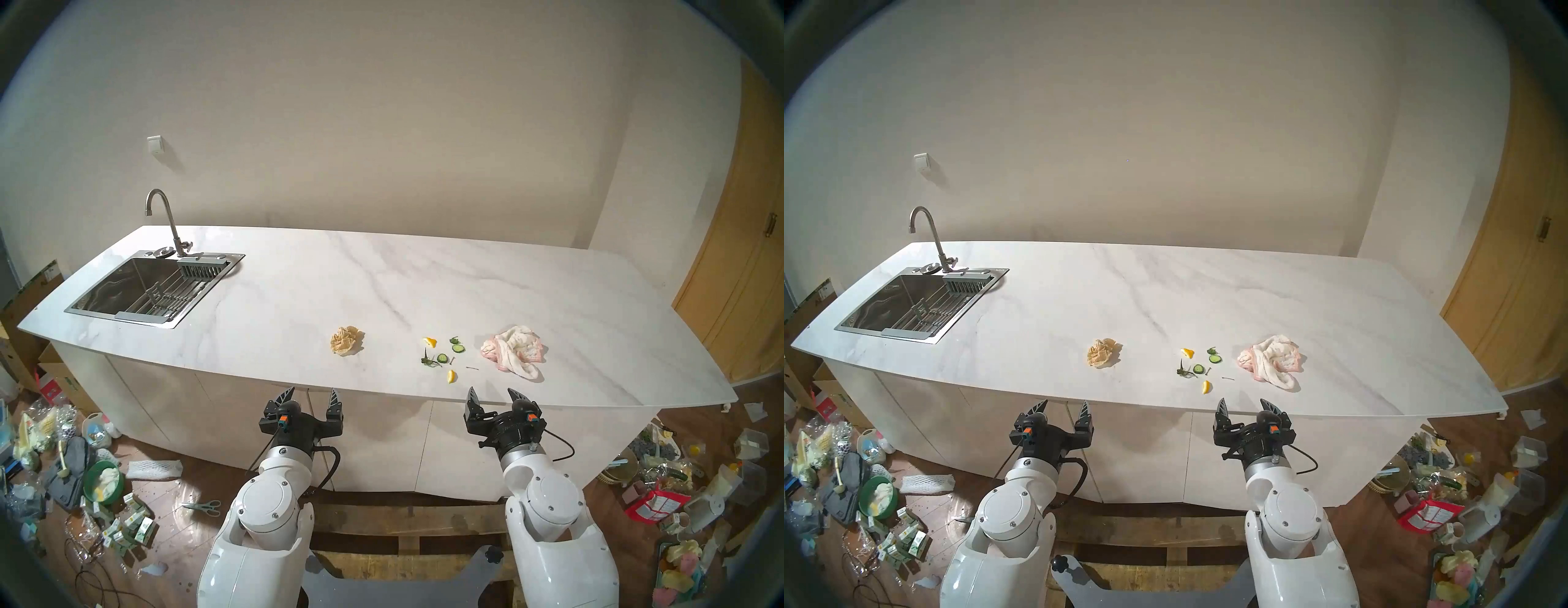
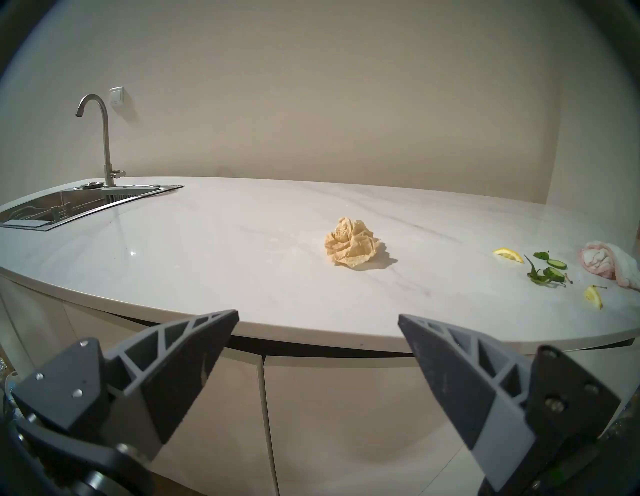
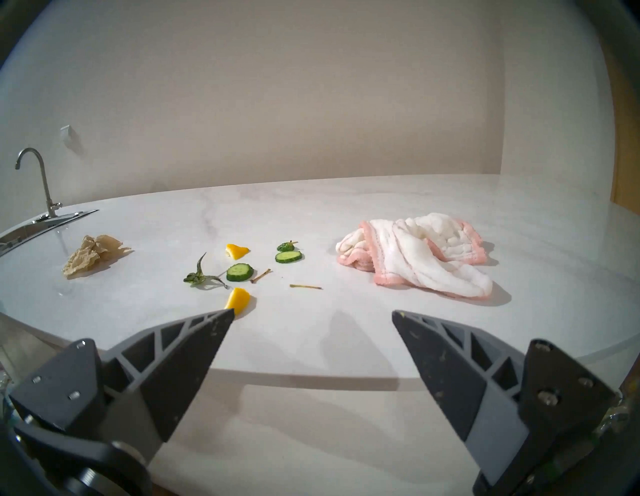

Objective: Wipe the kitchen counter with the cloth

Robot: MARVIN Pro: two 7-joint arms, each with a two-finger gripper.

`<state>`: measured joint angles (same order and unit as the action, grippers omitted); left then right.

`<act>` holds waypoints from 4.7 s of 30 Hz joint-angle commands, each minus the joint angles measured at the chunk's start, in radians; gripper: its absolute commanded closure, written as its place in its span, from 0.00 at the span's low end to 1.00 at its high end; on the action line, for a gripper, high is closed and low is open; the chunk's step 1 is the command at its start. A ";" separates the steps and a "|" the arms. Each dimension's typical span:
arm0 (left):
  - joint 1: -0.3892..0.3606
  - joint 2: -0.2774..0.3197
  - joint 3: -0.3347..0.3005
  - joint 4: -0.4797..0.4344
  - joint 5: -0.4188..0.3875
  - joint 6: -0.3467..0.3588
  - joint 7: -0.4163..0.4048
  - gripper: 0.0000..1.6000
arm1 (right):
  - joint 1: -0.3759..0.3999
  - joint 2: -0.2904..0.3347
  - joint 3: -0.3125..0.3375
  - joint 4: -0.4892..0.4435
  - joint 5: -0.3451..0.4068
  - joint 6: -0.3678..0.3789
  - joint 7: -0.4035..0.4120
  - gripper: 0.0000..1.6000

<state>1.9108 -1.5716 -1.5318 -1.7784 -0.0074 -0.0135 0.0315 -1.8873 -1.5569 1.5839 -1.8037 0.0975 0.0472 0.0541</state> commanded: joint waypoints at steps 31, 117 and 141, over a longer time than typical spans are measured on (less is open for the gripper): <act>-0.010 0.000 0.002 -0.014 0.000 -0.006 0.003 0.00 | 0.401 0.257 0.022 0.135 -0.006 0.322 0.139 0.00; -0.008 0.003 0.005 -0.018 -0.002 -0.007 0.005 0.00 | 0.483 0.662 -0.273 0.206 -0.232 0.483 0.710 1.00; -0.009 0.004 0.005 -0.018 -0.002 -0.007 0.005 0.00 | 0.489 0.443 -0.432 0.120 -0.254 0.608 0.361 1.00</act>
<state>1.9084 -1.5690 -1.5296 -1.7688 -0.0077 -0.0136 0.0417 -1.4065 -1.0144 1.2411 -1.6745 -0.1699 0.6205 0.4478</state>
